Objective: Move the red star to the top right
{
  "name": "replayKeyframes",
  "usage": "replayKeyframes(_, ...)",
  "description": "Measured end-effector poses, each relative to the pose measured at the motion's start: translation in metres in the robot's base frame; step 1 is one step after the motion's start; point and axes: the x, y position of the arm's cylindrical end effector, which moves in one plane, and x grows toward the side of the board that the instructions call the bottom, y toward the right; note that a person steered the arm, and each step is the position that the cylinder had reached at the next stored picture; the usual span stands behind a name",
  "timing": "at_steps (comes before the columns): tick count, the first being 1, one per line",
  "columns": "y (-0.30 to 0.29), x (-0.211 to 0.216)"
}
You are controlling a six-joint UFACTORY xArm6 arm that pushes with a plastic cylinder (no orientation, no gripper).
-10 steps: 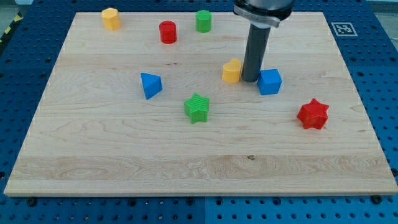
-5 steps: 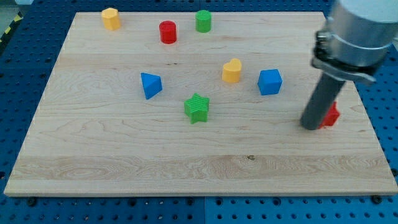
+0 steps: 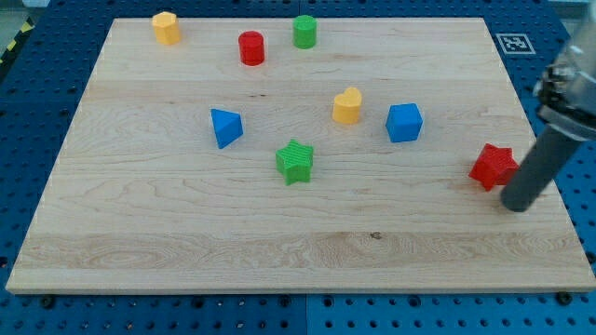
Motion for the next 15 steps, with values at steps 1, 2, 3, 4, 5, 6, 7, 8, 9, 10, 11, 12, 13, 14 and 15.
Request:
replayKeyframes(1, 0.014, 0.0)
replayKeyframes(2, 0.004, 0.0)
replayKeyframes(3, -0.006, 0.0)
replayKeyframes(4, -0.006, -0.005)
replayKeyframes(5, -0.015, -0.021)
replayKeyframes(6, -0.019, -0.033)
replayKeyframes(7, -0.023, -0.034)
replayKeyframes(8, -0.045, -0.033)
replayKeyframes(9, -0.054, -0.033)
replayKeyframes(10, -0.054, -0.042)
replayKeyframes(11, -0.052, -0.063)
replayKeyframes(12, -0.046, -0.073)
replayKeyframes(13, -0.038, -0.078)
replayKeyframes(14, -0.035, -0.09)
replayKeyframes(15, -0.035, -0.109)
